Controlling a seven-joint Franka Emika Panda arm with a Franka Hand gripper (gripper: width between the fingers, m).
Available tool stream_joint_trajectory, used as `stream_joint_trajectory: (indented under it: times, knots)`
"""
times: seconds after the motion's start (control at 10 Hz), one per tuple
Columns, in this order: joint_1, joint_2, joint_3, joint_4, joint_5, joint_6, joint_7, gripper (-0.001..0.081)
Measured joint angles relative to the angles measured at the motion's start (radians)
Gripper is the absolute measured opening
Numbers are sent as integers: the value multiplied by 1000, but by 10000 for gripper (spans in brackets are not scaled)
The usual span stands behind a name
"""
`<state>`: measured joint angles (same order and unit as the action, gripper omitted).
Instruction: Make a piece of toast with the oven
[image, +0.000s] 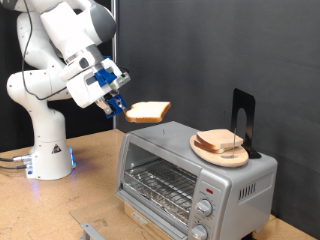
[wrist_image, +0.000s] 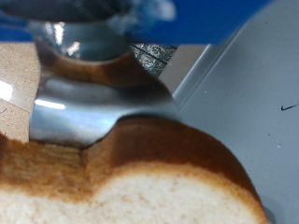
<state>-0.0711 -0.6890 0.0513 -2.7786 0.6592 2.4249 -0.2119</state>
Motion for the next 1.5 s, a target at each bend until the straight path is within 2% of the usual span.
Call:
stream_joint_trajectory:
  times: [0.4, 0.6, 0.8, 1.0, 1.2, 1.5]
  knots:
    - [-3, 9, -15, -16, 16, 67, -45, 406]
    - [-29, 37, -30, -18, 1, 74, -51, 406]
    - [-53, 104, -30, -21, -27, 112, -94, 406]
    - [-55, 189, -30, -24, -22, 189, -144, 406]
    - [-34, 272, -44, -23, 47, 272, -238, 406]
    - [12, 393, -68, -15, 207, 359, -376, 406]
